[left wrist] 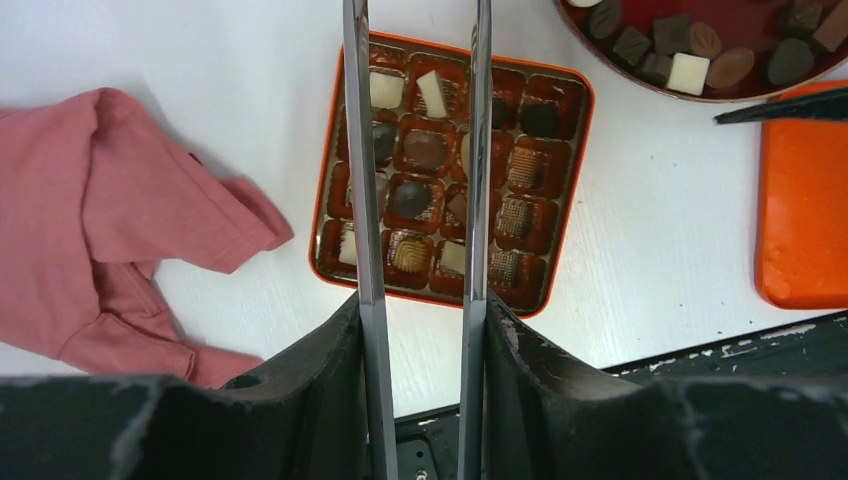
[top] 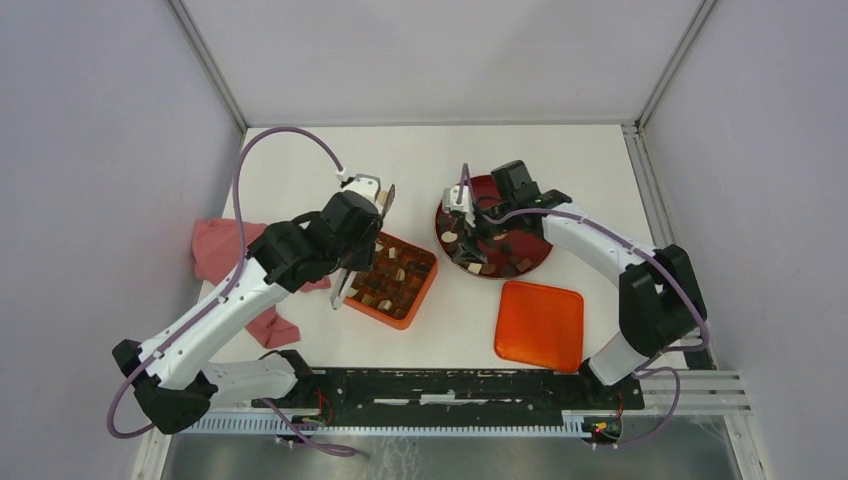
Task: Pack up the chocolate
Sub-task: Pick up the packing box from the center of the board.
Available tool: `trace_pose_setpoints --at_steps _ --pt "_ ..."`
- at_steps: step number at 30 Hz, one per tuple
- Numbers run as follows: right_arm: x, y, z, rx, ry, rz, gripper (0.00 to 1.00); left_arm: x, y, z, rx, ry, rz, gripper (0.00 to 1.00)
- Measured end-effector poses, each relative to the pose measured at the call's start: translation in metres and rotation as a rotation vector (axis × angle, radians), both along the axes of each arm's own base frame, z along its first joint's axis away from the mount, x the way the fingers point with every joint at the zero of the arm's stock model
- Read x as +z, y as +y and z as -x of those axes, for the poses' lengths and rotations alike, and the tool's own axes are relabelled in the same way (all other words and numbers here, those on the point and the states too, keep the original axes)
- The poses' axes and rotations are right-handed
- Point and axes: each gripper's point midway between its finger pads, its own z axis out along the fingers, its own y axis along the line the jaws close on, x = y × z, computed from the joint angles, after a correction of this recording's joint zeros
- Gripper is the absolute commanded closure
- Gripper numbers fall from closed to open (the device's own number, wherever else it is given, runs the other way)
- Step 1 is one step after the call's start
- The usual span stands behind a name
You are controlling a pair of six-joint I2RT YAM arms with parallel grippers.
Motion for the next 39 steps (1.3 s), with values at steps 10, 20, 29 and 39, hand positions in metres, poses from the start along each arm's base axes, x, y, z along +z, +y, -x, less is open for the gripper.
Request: trace_pose_setpoints --at_steps 10,20,29,39 --pt "-0.031 0.079 -0.001 -0.195 0.076 0.078 0.39 0.016 0.027 0.01 0.121 -0.04 0.054 0.98" --pt "-0.043 0.11 -0.039 -0.332 0.059 0.109 0.41 0.022 0.039 0.025 0.163 -0.042 0.116 0.98" --pt "-0.073 0.117 -0.048 -0.359 0.067 0.176 0.49 0.017 0.045 0.035 0.168 -0.032 0.133 0.98" --pt "-0.085 0.112 -0.043 -0.36 0.074 0.231 0.96 0.014 0.045 0.039 0.159 -0.02 0.144 0.98"
